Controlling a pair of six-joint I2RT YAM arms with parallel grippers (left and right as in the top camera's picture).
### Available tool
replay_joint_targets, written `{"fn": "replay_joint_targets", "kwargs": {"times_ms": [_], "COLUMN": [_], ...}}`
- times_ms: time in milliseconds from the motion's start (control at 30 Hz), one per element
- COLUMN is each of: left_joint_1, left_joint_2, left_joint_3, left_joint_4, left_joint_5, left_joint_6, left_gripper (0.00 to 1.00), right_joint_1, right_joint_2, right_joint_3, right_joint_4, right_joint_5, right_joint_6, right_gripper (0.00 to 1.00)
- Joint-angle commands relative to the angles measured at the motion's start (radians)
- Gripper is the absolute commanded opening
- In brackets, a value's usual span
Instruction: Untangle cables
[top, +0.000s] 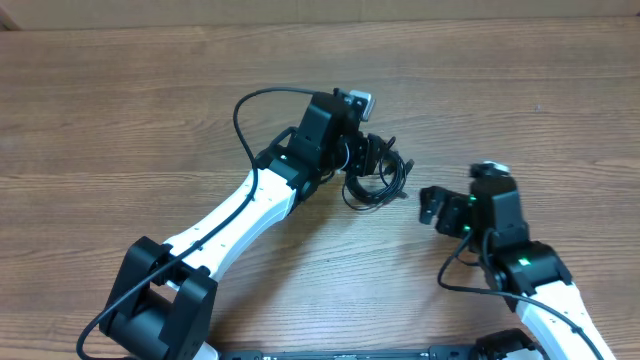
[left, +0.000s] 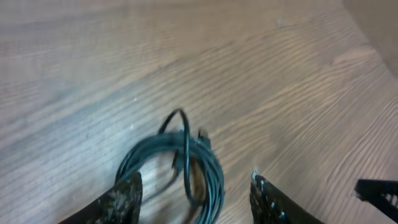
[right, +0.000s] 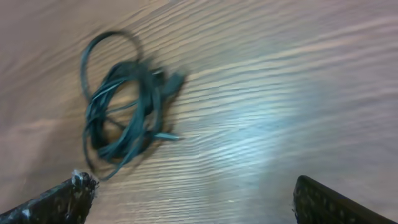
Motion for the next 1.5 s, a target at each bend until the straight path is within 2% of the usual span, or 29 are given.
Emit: {"fn": "replay_joint_targets", "kwargs": {"times_ms": [0,500,667,867,1067,1167,1233,1467], "left_joint_1": [-0.013,-0.078,-0.078,-0.079,-0.08,-0.08,-0.08,-0.079], "left_joint_2": [0.019,0.161,0.176,0.188,0.232,0.239,0.235,0.178], "left_joint_3": [0.015,0.015,0.015,0.015,0.015,0.015,0.015,0.017], "left_joint_4": [0.03,0.053,0.042,0.043,0.051,0.058,0.062,0.057], "left_joint_5": [0.013,0.006,-0.068,-0.082,-0.098,-0.094,-0.094,-0.075], "left_joint_6": [0.037,0.033,0.032,0.032,-0.018,-0.027,-0.027,-0.026], "left_gripper": [0.55,0.55,0.52,0.52,0.5,0.34,0.04,0.04], "right_joint_1": [-0.048,-0.066,-0.066,-0.066,-0.066,-0.066,-0.066,-0.066], "right_joint_2": [-0.039,-0.051,-0.051,-0.051,-0.051,-0.051,-0.051,-0.05], "right_joint_3": [0.033,0.033,0.033,0.033,0.033,0.033,0.033,0.033], "right_joint_4": [-0.023,-0.047,-0.046,-0.047,-0.047,-0.048,-0.048,-0.047], "right_joint_5": [0.019,-0.048,-0.109,-0.123,-0.188,-0.197,-0.198,-0.198], "right_joint_6": [0.05,0.049,0.049,0.049,0.049,0.049,0.049,0.049], "right_gripper": [1.0,1.0,1.0,1.0,1.0,1.0,1.0,1.0]}}
